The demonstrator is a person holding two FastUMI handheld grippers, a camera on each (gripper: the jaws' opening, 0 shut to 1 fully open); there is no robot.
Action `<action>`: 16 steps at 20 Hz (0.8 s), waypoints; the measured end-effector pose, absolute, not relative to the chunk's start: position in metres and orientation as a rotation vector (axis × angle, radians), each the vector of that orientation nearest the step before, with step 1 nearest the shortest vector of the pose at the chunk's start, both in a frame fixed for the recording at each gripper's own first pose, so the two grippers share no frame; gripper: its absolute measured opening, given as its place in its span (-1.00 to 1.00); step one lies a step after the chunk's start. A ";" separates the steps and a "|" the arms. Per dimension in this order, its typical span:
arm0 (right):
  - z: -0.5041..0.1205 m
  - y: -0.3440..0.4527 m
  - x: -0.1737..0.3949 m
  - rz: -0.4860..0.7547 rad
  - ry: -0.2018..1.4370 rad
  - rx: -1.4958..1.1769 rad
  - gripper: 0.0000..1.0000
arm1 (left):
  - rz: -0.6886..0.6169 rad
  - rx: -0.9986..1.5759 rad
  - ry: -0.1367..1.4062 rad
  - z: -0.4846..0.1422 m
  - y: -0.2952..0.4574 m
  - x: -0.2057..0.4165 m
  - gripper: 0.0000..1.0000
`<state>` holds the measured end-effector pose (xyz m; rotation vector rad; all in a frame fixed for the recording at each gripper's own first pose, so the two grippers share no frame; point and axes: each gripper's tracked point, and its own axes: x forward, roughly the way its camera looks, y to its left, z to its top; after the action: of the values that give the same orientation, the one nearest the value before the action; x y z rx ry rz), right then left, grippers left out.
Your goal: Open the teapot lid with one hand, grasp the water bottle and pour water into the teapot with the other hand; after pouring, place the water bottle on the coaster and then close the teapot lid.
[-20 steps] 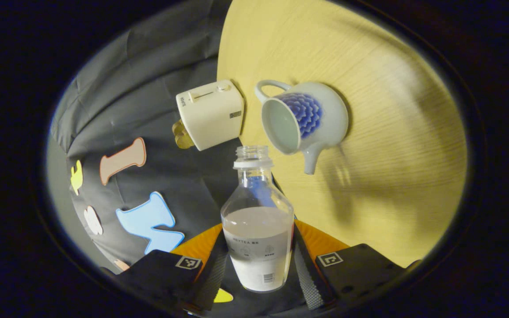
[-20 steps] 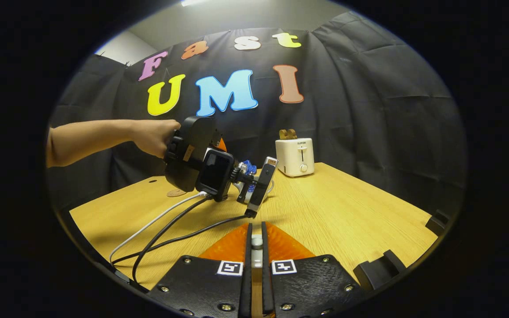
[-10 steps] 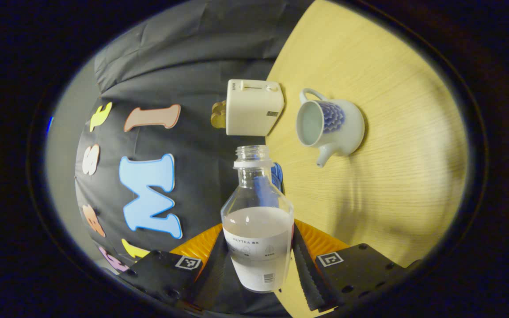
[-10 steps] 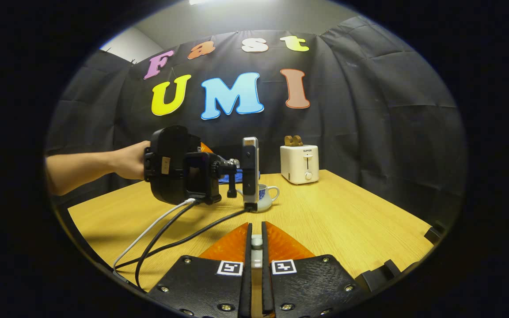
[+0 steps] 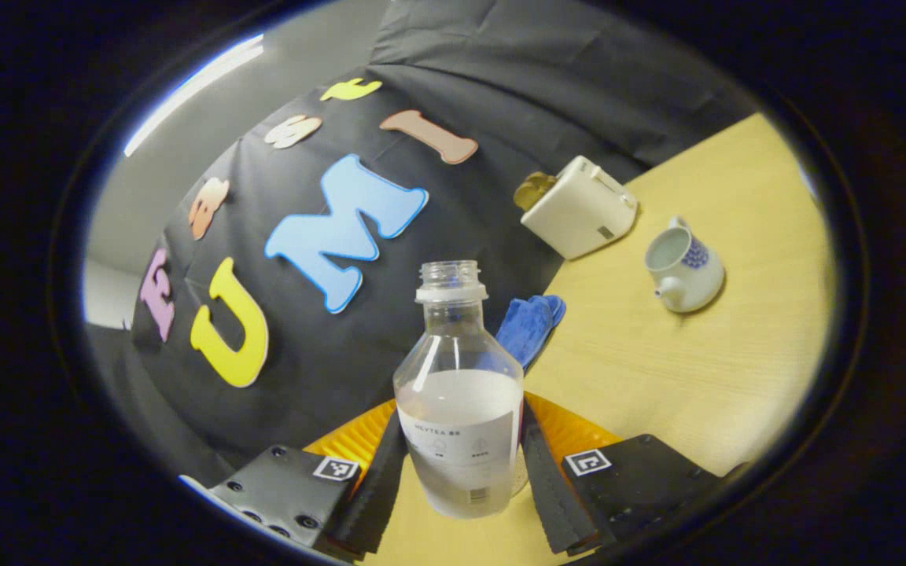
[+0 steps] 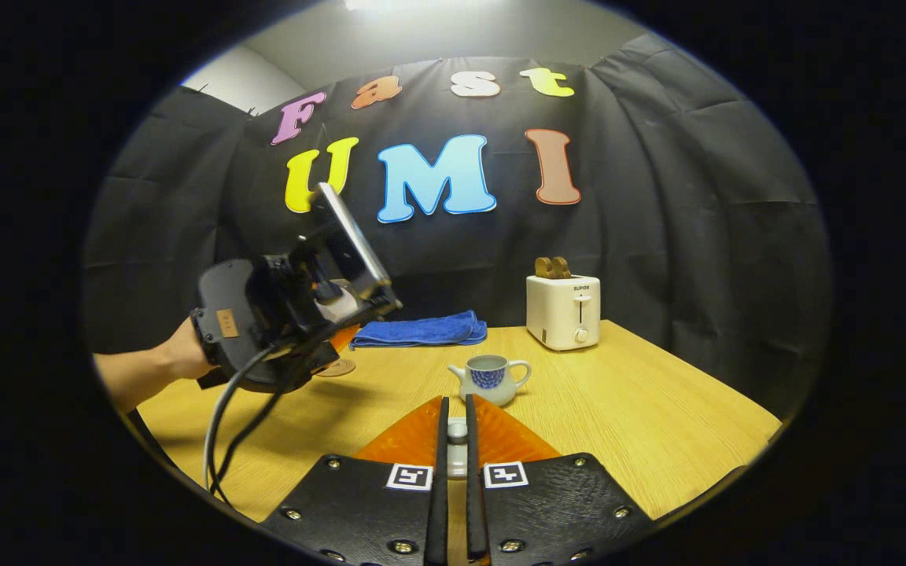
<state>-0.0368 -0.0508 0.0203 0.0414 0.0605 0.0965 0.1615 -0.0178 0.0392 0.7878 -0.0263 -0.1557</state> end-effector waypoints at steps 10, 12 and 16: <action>0.019 -0.018 -0.015 0.152 0.068 0.025 -0.81 | -0.093 0.168 0.004 0.030 0.078 0.188 0.74; 0.016 -0.021 -0.010 0.147 0.075 0.035 -0.81 | -0.086 0.077 -0.005 0.034 0.091 0.198 0.60; 0.010 -0.026 -0.003 0.139 0.090 0.046 -0.82 | -0.057 0.019 -0.028 0.034 0.109 0.221 0.73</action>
<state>-0.0029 -0.0255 0.0104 0.0456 0.0900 0.1392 0.2210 0.1087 0.0338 0.0189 -0.0282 -0.0572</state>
